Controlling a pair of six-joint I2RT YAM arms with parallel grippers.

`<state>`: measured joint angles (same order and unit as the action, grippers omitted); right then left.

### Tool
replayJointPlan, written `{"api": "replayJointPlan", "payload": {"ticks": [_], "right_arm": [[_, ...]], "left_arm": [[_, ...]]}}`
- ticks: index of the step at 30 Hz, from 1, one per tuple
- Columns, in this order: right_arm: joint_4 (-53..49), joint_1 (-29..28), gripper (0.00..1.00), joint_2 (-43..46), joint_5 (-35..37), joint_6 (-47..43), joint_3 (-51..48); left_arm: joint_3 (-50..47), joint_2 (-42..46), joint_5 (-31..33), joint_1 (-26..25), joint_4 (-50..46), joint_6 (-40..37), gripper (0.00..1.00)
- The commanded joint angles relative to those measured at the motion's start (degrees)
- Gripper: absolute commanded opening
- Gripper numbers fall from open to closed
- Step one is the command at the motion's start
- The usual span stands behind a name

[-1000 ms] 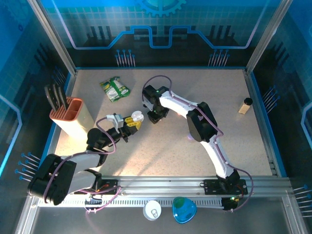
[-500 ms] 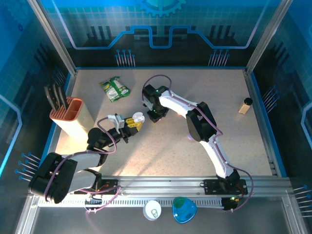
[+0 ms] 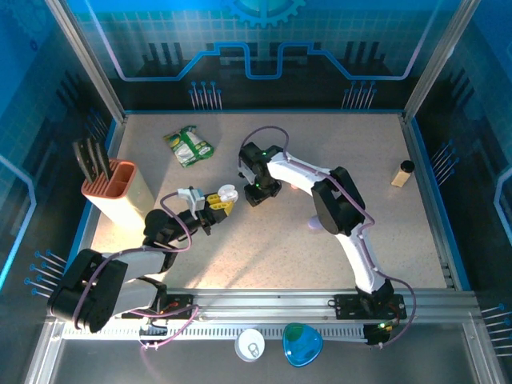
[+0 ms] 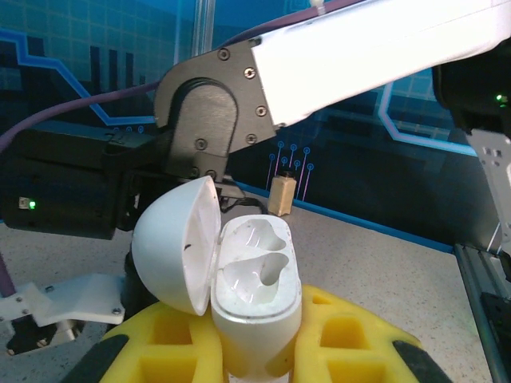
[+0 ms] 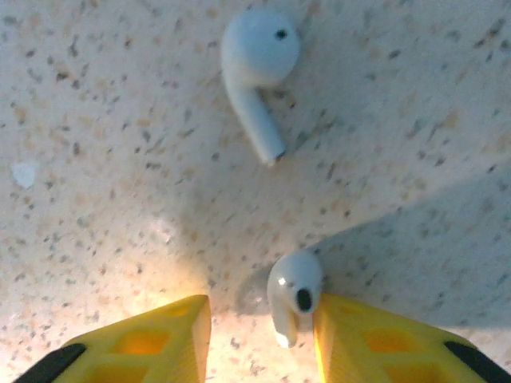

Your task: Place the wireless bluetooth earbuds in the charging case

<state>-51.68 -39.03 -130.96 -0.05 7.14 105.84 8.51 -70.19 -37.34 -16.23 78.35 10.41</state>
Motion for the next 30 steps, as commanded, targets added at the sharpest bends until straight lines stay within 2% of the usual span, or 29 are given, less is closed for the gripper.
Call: {"api": "replayJointPlan", "payload": {"ticks": [1,7,15,22,30], "right_arm": [[-1.48,-0.64,0.43,3.09,-2.41,2.01,-2.22],[-5.14,-0.53,0.49,1.58,3.74,1.35,3.47],[-11.33,-1.20,0.52,-5.12,6.00,-2.58,14.22],[-16.64,-1.14,0.42,-10.82,5.70,-4.68,22.05],[-17.14,-1.04,0.31,-12.25,4.80,-4.23,22.31]], "left_arm": [[1.41,-0.62,-1.66,0.60,1.91,-0.12,0.10],[1.20,-0.17,-1.51,0.66,1.91,-0.23,0.10],[1.18,-0.03,-1.50,0.67,1.63,-0.65,0.10],[1.24,-0.65,-1.77,0.65,1.95,-0.70,0.10],[1.22,-0.73,-1.86,0.64,1.90,-0.72,0.09]]}}
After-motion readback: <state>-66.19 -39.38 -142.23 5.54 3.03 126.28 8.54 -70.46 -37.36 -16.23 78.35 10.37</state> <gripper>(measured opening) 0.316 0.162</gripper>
